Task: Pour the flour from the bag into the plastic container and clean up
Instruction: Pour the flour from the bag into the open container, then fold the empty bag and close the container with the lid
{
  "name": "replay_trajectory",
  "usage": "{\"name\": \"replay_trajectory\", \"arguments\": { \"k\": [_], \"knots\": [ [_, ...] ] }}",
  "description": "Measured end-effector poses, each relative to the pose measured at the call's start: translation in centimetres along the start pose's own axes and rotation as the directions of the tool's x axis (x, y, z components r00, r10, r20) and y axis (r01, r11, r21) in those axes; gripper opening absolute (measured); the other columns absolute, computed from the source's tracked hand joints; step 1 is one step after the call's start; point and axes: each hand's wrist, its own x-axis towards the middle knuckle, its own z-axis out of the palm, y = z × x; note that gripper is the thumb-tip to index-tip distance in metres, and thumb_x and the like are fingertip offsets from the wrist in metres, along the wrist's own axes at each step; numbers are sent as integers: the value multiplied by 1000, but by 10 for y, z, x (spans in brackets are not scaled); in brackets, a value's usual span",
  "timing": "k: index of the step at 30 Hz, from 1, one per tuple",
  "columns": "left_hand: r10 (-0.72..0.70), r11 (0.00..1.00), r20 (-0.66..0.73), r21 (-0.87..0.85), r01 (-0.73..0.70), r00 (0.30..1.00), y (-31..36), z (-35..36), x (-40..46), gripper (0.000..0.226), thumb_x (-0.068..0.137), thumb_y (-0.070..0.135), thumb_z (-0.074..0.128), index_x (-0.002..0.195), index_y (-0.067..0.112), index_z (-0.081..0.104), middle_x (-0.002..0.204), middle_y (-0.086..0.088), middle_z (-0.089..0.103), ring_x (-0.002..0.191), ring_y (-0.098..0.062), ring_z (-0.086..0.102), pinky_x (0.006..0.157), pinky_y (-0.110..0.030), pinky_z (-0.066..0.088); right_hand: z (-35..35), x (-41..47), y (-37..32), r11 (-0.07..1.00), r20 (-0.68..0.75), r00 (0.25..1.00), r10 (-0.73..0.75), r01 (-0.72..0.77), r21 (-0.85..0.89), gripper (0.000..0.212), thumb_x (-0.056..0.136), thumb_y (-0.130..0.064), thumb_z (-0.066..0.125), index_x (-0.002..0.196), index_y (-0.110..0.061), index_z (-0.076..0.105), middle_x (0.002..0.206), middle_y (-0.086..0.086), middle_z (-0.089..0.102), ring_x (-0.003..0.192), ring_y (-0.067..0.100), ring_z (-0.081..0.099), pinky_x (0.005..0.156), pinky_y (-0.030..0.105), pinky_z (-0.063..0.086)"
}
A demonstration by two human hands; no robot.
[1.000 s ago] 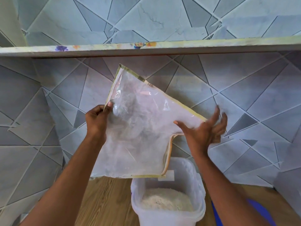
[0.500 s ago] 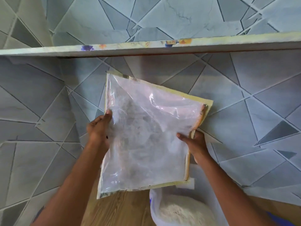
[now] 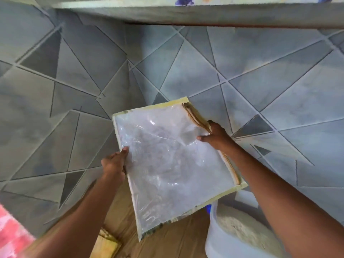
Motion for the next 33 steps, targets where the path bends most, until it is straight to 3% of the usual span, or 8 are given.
{"name": "replay_trajectory", "arguments": {
  "k": [2,5,10,17,21,26,29,33],
  "knots": [
    [-30,999,-26,35,31,999,-14,-23,9,44,79,16,85,60,14,46,58,-3,46,42,-14,45,44,-23,41,26,11,-7,999,52,999,0,3,-50,68,82,-34,81,135,-9,48,135,15,59,123,37,56,85,32,43],
    [-102,991,-47,86,105,994,-38,-54,22,27,81,13,83,80,6,57,80,-14,61,67,-24,61,64,-38,57,67,28,-11,996,121,993,20,-8,-93,84,83,-32,81,150,-8,36,152,16,47,135,37,48,101,34,41],
    [-202,973,-89,98,211,975,-85,-92,40,32,84,6,79,108,-3,59,103,-21,70,87,-37,72,64,-49,62,131,54,-2,986,223,971,86,-51,-158,84,82,-29,82,149,-9,36,152,18,45,135,37,48,100,35,43],
    [-288,916,-205,226,331,936,-135,-125,74,12,83,-5,76,89,-2,66,90,-20,73,69,-31,73,50,-36,59,225,80,21,969,338,926,169,-93,-230,90,84,-27,80,156,-12,28,159,16,36,143,36,38,111,40,38],
    [-246,848,-232,418,325,941,-155,-133,90,7,81,-6,74,81,1,71,88,-24,71,73,-32,70,66,-49,63,264,86,37,957,352,916,193,-97,-273,85,84,-24,81,152,-4,34,156,19,39,142,36,39,111,41,37],
    [-133,658,-232,706,261,963,-163,-139,95,11,78,8,72,68,12,73,63,-7,69,62,-24,67,62,-32,54,292,83,51,937,348,921,172,-45,-345,61,82,-31,81,131,-8,52,134,15,60,125,32,56,96,35,44],
    [-35,615,-237,760,208,971,-162,-142,87,9,79,12,70,87,12,74,84,-9,74,88,-33,69,68,-31,45,287,79,54,939,338,920,197,-77,-336,56,80,-36,80,125,-12,56,124,14,67,117,33,61,91,36,49],
    [112,618,-210,780,97,971,-148,-136,67,37,86,17,73,119,7,60,119,-12,63,116,-34,56,90,-34,39,264,67,46,959,281,938,205,-135,-249,42,79,-25,75,117,-15,60,117,12,68,116,34,61,96,42,52]
  ]
}}
